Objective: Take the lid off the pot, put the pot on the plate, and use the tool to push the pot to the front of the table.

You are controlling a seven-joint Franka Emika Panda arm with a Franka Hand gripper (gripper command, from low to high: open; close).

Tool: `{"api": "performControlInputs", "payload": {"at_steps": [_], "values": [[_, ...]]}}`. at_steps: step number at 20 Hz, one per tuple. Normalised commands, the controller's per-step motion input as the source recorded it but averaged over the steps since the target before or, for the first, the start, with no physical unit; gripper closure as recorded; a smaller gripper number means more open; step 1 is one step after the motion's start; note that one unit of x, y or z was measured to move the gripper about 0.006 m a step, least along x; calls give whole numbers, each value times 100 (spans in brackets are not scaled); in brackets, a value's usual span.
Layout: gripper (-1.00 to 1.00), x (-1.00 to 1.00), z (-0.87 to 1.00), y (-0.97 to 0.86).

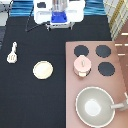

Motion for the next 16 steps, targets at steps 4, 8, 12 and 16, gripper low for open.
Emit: {"api": "performControlInputs", "payload": {"at_steps": [4, 8, 12, 16], "values": [[-100, 74, 45, 61], [-100, 71, 26, 65], [-100, 71, 1, 68], [-100, 73, -13, 68]]}}
